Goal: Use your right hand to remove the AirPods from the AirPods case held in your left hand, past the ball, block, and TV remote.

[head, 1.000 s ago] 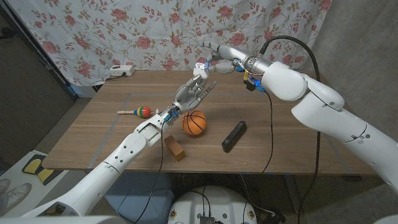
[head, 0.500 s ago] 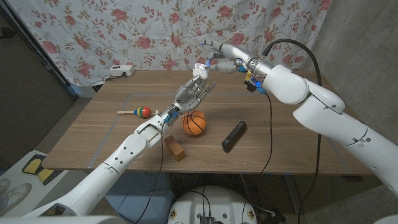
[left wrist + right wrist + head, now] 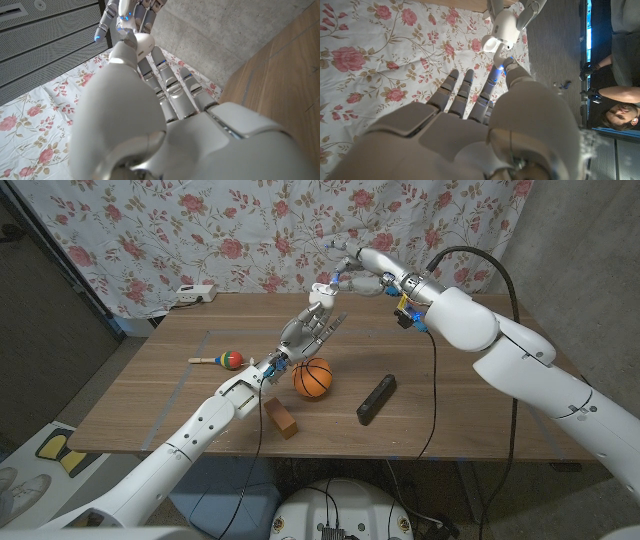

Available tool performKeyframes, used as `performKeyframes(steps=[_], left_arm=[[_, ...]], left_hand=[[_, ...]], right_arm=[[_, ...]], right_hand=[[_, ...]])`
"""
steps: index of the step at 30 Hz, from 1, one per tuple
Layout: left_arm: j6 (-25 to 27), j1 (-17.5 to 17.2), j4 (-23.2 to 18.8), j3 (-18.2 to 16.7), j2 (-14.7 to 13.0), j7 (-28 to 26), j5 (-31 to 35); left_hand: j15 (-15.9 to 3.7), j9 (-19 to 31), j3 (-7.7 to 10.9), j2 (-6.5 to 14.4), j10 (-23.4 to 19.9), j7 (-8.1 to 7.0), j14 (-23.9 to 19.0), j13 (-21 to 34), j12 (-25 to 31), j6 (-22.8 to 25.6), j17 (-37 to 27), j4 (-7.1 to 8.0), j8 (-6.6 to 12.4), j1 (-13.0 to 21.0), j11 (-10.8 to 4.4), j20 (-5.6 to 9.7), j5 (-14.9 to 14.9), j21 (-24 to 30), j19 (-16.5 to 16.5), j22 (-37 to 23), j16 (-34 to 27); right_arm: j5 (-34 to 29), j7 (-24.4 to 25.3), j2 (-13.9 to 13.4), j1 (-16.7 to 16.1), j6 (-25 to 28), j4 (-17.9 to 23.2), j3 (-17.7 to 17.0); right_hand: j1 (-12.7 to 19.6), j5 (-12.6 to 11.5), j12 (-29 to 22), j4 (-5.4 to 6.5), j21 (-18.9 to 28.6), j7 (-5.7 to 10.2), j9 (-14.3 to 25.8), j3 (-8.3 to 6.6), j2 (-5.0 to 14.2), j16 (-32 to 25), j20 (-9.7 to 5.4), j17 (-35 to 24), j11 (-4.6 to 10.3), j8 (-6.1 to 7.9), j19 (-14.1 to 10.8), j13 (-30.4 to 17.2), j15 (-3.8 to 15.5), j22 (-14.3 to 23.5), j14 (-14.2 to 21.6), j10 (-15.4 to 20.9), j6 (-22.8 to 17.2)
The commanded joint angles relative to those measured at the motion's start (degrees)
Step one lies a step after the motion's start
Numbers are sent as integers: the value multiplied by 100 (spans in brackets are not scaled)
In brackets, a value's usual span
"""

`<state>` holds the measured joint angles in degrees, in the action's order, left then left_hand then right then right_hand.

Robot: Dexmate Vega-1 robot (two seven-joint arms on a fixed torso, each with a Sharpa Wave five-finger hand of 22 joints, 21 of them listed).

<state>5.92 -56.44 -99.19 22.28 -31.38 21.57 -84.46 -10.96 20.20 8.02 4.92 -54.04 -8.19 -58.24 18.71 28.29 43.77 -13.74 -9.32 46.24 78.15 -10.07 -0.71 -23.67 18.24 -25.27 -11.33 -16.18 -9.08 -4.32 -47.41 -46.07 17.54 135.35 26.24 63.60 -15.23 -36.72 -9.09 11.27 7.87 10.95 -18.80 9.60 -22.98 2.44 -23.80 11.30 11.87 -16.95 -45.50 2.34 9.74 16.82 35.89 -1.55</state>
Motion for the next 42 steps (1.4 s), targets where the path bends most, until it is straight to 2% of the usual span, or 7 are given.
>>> performKeyframes(steps=[1,19,26,28,35,36,42], left_arm=[[-62,-84,-58,-68,-54,-33,-10],[-76,-19,-30,-83,-72,40,8],[-93,17,26,-81,-94,182,53],[-104,-35,-79,-111,-124,22,58],[-78,13,-21,-102,-108,124,26],[-51,-46,-127,-137,-128,-58,-32],[-52,-5,-86,-123,-124,-36,-13]], left_hand=[[-295,15,-4,138,-94,-11,-362,1652,16,37,-7,25,45,70,-23,-7,-36,25,29,-26,-36],[-294,-11,-9,151,-91,-17,-340,1627,-19,62,-11,22,48,86,-36,-3,-27,47,15,-29,-24],[-294,-8,-12,155,-98,-20,-337,1621,-26,40,-14,23,44,88,-37,-10,-23,48,24,-29,-23],[-294,-10,-13,154,-104,-20,-337,1623,-24,48,-15,23,46,88,-38,-8,-23,48,26,-29,-24],[-294,-9,-20,152,-111,-36,-335,1628,-28,44,-19,23,50,91,-38,-11,-15,54,29,-29,-24],[-294,-7,-21,152,-109,-35,-334,1625,-32,42,-20,23,51,91,-38,-12,-15,54,30,-29,-24],[-295,-7,-24,154,-114,-31,-336,1627,-34,40,-22,24,52,92,-37,-11,-12,58,30,-29,-26]], right_arm=[[121,234,-45,-177,-51,-31,-201],[196,605,-127,-419,112,-204,-492],[181,687,-118,-434,213,-337,-488],[180,717,-110,-443,227,-384,-491],[182,808,-67,-465,312,-565,-494],[183,824,-52,-467,344,-591,-492],[179,868,-23,-470,434,-774,-478]], right_hand=[[83,20,-48,-8,4,-6,14,27,-12,-43,-5,-34,102,13,-55,2,1051,11,43,146,-47],[134,81,-58,1,6,-2,16,56,-17,-59,2,-68,103,-6,-77,51,1053,10,78,165,-90],[155,102,-72,3,7,6,17,67,-20,-61,7,-79,104,-9,-85,58,1053,10,83,179,-118],[162,108,-71,4,6,8,18,70,-19,-62,3,-84,104,-9,-85,64,1054,10,87,177,-128],[182,127,-78,6,4,15,19,80,-19,-63,-5,-96,104,-2,-86,78,1054,10,91,180,-181],[185,129,-77,7,3,18,19,82,-18,-63,-4,-98,104,-2,-86,82,1055,10,91,179,-187],[207,146,-85,8,1,21,20,90,-18,-58,-7,-108,103,-1,-86,97,1058,10,84,185,-227]])
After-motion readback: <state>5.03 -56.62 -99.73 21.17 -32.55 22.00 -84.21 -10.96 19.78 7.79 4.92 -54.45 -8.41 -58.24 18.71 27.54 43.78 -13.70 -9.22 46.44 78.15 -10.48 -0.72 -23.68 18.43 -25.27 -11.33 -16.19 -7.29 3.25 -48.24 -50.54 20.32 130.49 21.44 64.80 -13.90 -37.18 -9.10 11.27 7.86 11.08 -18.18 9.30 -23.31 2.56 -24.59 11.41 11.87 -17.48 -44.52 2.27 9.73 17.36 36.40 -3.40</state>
